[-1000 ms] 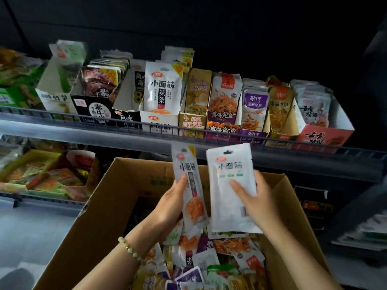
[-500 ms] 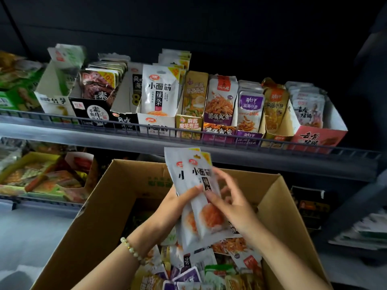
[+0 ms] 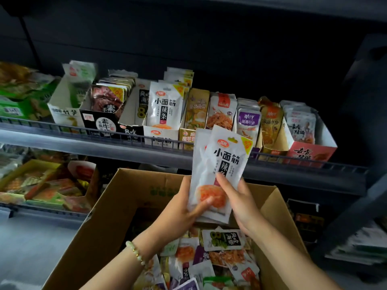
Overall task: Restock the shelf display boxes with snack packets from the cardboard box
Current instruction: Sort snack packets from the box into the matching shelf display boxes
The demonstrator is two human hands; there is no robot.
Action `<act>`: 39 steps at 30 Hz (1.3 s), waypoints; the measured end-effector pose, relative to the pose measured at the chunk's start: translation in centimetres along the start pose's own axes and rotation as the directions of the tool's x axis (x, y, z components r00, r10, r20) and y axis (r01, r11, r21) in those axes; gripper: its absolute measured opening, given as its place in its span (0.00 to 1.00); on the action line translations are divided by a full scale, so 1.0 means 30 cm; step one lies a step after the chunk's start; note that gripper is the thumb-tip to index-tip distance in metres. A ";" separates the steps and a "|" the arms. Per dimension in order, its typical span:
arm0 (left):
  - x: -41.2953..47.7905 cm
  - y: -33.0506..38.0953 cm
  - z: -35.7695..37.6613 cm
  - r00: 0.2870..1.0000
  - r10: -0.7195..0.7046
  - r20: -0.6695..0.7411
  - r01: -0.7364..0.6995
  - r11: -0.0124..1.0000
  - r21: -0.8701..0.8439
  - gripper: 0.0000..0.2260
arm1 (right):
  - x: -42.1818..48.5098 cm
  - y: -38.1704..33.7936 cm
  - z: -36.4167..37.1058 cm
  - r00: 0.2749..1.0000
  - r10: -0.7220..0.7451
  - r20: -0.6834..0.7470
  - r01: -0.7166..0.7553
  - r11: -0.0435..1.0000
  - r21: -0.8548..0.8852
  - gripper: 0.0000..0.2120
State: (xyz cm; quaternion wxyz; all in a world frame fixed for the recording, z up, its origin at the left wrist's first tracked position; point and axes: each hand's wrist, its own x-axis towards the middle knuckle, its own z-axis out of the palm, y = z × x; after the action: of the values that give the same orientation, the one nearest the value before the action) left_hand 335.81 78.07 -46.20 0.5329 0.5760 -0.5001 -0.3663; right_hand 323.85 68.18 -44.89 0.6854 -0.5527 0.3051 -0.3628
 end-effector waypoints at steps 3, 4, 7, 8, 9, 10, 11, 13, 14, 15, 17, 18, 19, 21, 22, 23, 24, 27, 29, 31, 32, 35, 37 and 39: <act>0.033 0.026 -0.056 1.000 0.026 -0.003 -0.026 0.999 0.029 0.24 | 0.039 -0.057 0.018 0.997 0.050 0.064 -0.048 0.998 -0.028 0.18; 0.040 0.039 -0.082 0.999 0.032 0.014 -0.033 0.999 0.040 0.24 | 0.055 -0.084 0.020 0.993 0.062 0.098 -0.056 0.996 -0.066 0.19; 0.068 0.076 -0.169 0.997 0.038 0.061 -0.041 0.998 0.051 0.24 | 0.112 -0.174 0.024 0.976 0.074 0.206 -0.034 0.981 -0.189 0.16; 0.078 0.093 -0.194 0.997 0.037 0.063 -0.040 0.998 0.048 0.25 | 0.138 -0.198 0.031 0.970 0.072 0.233 -0.021 0.977 -0.214 0.14; 0.091 0.107 -0.221 0.998 0.033 0.057 -0.036 0.998 0.050 0.26 | 0.163 -0.220 0.044 0.966 0.069 0.249 -0.007 0.970 -0.245 0.14; 0.104 0.124 -0.248 0.998 0.030 0.051 -0.033 0.998 0.056 0.26 | 0.190 -0.239 0.062 0.965 0.056 0.255 0.016 0.962 -0.272 0.14; 0.120 0.135 -0.278 0.999 0.031 0.043 -0.033 0.997 0.066 0.26 | 0.214 -0.259 0.083 0.967 0.030 0.255 0.047 0.955 -0.292 0.14; 0.153 0.158 -0.346 0.999 0.043 0.011 -0.044 0.992 0.116 0.26 | 0.273 -0.299 0.130 0.971 -0.055 0.235 0.125 0.947 -0.295 0.15; 0.171 0.164 -0.387 0.998 0.052 -0.030 -0.047 0.985 0.163 0.26 | 0.310 -0.318 0.153 0.972 -0.102 0.210 0.160 0.945 -0.285 0.14; 0.189 0.166 -0.428 0.994 0.069 -0.085 -0.048 0.972 0.232 0.25 | 0.349 -0.338 0.176 0.974 -0.143 0.177 0.188 0.944 -0.272 0.13; 0.227 0.148 -0.513 0.976 0.140 -0.167 -0.043 0.874 0.485 0.24 | 0.435 -0.364 0.222 0.973 -0.208 0.103 0.227 0.945 -0.237 0.14; 0.245 0.134 -0.547 0.970 0.178 -0.166 -0.036 0.779 0.626 0.25 | 0.476 -0.371 0.245 0.971 -0.228 0.069 0.238 0.945 -0.224 0.17; 0.266 0.120 -0.576 0.969 0.201 -0.142 -0.037 0.689 0.724 0.25 | 0.519 -0.376 0.273 0.969 -0.245 0.045 0.249 0.945 -0.211 0.20; 0.292 0.098 -0.587 0.974 0.212 -0.081 -0.062 0.594 0.802 0.22 | 0.575 -0.365 0.321 0.968 -0.250 0.030 0.251 0.945 -0.208 0.25; 0.307 0.087 -0.589 0.974 0.218 -0.061 -0.075 0.568 0.820 0.21 | 0.604 -0.349 0.342 0.971 -0.236 0.038 0.238 0.948 -0.210 0.25; 0.317 0.078 -0.586 0.974 0.221 -0.049 -0.082 0.547 0.833 0.20 | 0.621 -0.333 0.361 0.974 -0.221 0.047 0.226 0.950 -0.213 0.23; 0.327 0.066 -0.585 0.973 0.225 -0.044 -0.085 0.533 0.842 0.20 | 0.632 -0.312 0.371 0.976 -0.205 0.067 0.215 0.949 -0.230 0.19; 0.343 0.046 -0.585 0.968 0.250 -0.022 -0.110 0.500 0.859 0.24 | 0.648 -0.282 0.376 0.977 -0.180 0.114 0.208 0.921 -0.330 0.19; 0.349 0.035 -0.587 0.968 0.250 -0.012 -0.119 0.501 0.857 0.25 | 0.660 -0.290 0.355 0.969 -0.193 0.154 0.239 0.888 -0.393 0.18; 0.348 0.029 -0.593 0.969 0.248 -0.017 -0.117 0.518 0.847 0.25 | 0.667 -0.310 0.340 0.955 -0.205 0.216 0.282 0.855 -0.435 0.16; 0.348 0.025 -0.598 0.967 0.254 -0.020 -0.119 0.522 0.844 0.26 | 0.676 -0.313 0.337 0.947 -0.207 0.245 0.301 0.837 -0.458 0.16; 0.353 0.019 -0.612 0.962 0.269 -0.049 -0.103 0.520 0.848 0.29 | 0.687 -0.320 0.358 0.936 -0.176 0.305 0.320 0.787 -0.527 0.19; 0.354 0.018 -0.610 0.957 0.286 -0.055 -0.094 0.480 0.872 0.30 | 0.700 -0.315 0.373 0.941 -0.139 0.308 0.297 0.775 -0.558 0.21; 0.351 0.015 -0.604 0.938 0.344 -0.033 -0.106 0.377 0.920 0.29 | 0.716 -0.308 0.372 0.946 -0.124 0.300 0.284 0.765 -0.578 0.22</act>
State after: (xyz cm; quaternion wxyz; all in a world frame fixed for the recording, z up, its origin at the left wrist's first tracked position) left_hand 355.47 72.40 -41.62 0.2317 0.7339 -0.6297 0.1057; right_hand 343.32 55.07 -33.94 0.4567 -0.8152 0.2574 -0.2462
